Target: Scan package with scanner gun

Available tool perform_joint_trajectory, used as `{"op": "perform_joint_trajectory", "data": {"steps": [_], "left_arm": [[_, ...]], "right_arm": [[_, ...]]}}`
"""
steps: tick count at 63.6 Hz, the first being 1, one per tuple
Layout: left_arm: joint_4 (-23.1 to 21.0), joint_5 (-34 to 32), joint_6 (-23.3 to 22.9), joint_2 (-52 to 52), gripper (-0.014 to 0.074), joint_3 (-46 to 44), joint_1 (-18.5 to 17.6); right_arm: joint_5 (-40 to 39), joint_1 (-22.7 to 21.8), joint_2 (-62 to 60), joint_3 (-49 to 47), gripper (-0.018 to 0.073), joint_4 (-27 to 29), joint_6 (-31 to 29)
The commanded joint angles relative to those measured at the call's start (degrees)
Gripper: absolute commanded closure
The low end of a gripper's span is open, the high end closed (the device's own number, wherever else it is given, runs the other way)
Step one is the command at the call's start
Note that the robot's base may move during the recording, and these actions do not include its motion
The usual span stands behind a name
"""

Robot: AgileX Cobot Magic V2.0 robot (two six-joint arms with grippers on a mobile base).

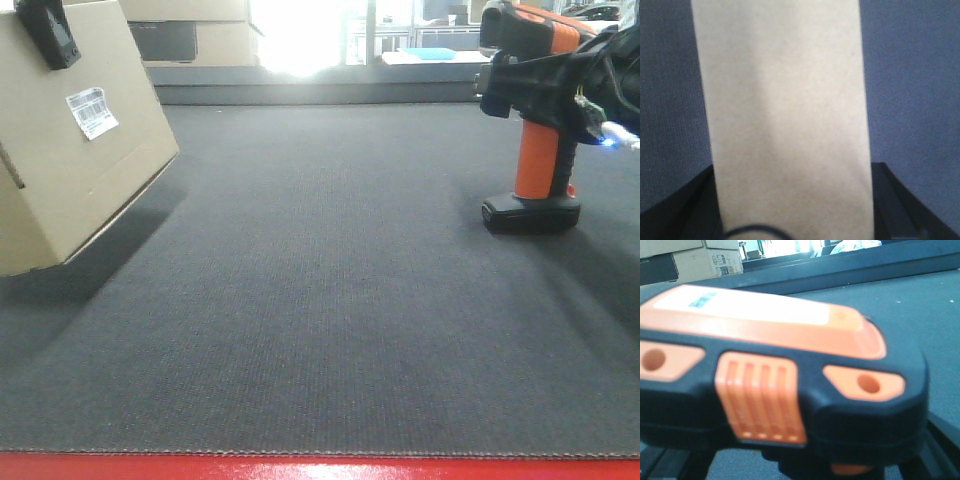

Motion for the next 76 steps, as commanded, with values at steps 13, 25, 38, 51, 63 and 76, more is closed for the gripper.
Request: {"op": "perform_joint_trajectory", "data": {"steps": [13,25,38,51,63,76], "left_arm": [[-0.84,-0.26,-0.12,-0.84,0.0708,-0.51,0.24],[-0.84,-0.26,-0.12,-0.84,0.0708,-0.51,0.24],[-0.84,-0.26,-0.12,-0.84,0.0708,-0.51,0.24],[-0.84,-0.26,-0.12,-0.84,0.0708,-0.51,0.24],[-0.84,-0.26,-0.12,-0.84,0.0708,-0.51,0.24],[-1.10,-0.26,-0.12,-1.12,0.0708,-0.56,0.24]], "right_arm": [[-1.52,0.01,0.01,-0.38,0.0000,2.05,-0.05],[-1.52,0.01,0.01,-0.38,0.0007,2.92,-0.05],[-1.52,0.01,0.01,-0.38,0.0314,7.17,-0.05],[-1.52,0.01,0.01,-0.38,0.0722,7.57,-0.05],[-1.55,0.01,-0.90,-0.38,0.0713,7.57,-0.97],[1.47,0.01,-6.88,-1.12,0.0713,7.37,-14.63]]}}
